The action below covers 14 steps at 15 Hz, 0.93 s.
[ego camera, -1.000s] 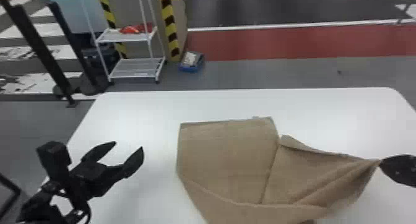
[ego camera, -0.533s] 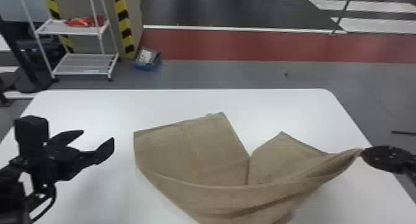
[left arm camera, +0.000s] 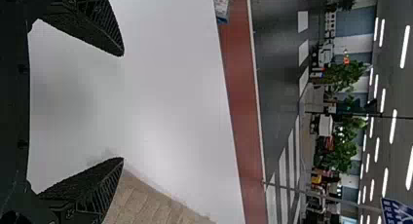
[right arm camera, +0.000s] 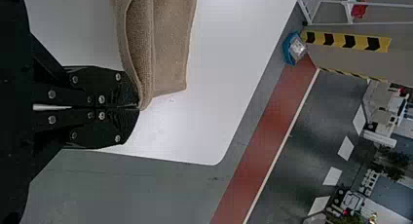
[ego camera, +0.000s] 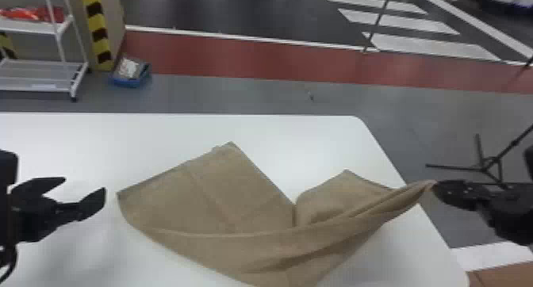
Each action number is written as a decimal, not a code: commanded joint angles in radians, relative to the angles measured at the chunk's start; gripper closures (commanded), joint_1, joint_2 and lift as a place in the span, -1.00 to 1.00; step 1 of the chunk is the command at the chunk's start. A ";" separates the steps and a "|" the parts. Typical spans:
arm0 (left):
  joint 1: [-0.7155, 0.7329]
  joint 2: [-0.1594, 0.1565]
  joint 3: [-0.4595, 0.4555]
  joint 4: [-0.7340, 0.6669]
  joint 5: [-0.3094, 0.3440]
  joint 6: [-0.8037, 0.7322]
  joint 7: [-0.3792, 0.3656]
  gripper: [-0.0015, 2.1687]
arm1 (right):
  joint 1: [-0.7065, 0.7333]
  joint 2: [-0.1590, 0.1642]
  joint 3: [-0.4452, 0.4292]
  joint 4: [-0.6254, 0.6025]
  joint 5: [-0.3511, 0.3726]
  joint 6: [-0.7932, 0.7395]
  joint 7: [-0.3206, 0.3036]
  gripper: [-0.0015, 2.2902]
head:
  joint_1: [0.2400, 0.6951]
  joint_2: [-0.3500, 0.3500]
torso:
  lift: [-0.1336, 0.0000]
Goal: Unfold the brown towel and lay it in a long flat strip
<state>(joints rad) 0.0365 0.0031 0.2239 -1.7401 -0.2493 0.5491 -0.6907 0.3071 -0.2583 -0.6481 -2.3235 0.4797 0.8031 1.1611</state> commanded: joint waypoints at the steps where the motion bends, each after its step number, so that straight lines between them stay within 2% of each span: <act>1: -0.030 -0.006 -0.032 0.057 -0.002 0.024 -0.020 -0.87 | -0.002 0.004 -0.002 0.003 0.000 -0.003 0.000 0.61 | 1.00 -0.74 | -0.74; 5: -0.087 -0.006 -0.083 0.180 -0.002 0.018 -0.003 -0.87 | -0.002 0.010 0.004 0.019 0.003 -0.018 0.000 0.61 | 1.00 -0.85 | -0.74; 8: -0.112 -0.006 -0.087 0.231 -0.002 0.012 0.013 -0.82 | -0.002 0.010 0.008 0.030 0.008 -0.024 0.002 0.61 | 1.00 -0.90 | -0.74; 9: -0.112 -0.006 -0.089 0.231 -0.002 0.002 0.005 -0.62 | -0.002 0.010 0.010 0.033 0.011 -0.024 0.002 0.61 | 1.00 -0.90 | -0.74; 10: -0.109 -0.006 -0.087 0.225 -0.002 -0.004 -0.006 -0.21 | -0.002 0.010 0.010 0.038 0.011 -0.028 0.002 0.61 | 1.00 -0.91 | -0.74; 11: -0.101 -0.006 -0.089 0.211 -0.002 -0.004 -0.010 0.37 | -0.003 0.010 0.010 0.044 0.011 -0.037 0.002 0.61 | 1.00 -0.91 | -0.74; 12: -0.090 -0.006 -0.084 0.198 -0.002 0.002 -0.012 0.84 | -0.006 0.010 0.011 0.049 0.011 -0.040 0.002 0.61 | 1.00 -0.92 | -0.74; 13: -0.079 -0.006 -0.084 0.179 -0.001 0.002 -0.007 0.98 | -0.009 0.010 0.016 0.053 0.011 -0.046 0.002 0.61 | 1.00 -0.92 | -0.74; 14: -0.075 -0.006 -0.086 0.165 -0.001 0.006 -0.013 0.98 | -0.013 0.011 0.019 0.058 0.011 -0.049 0.000 0.61 | 1.00 -0.92 | -0.74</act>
<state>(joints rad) -0.0490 0.0030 0.1383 -1.5522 -0.2508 0.5511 -0.7009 0.2992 -0.2480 -0.6337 -2.2722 0.4909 0.7604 1.1615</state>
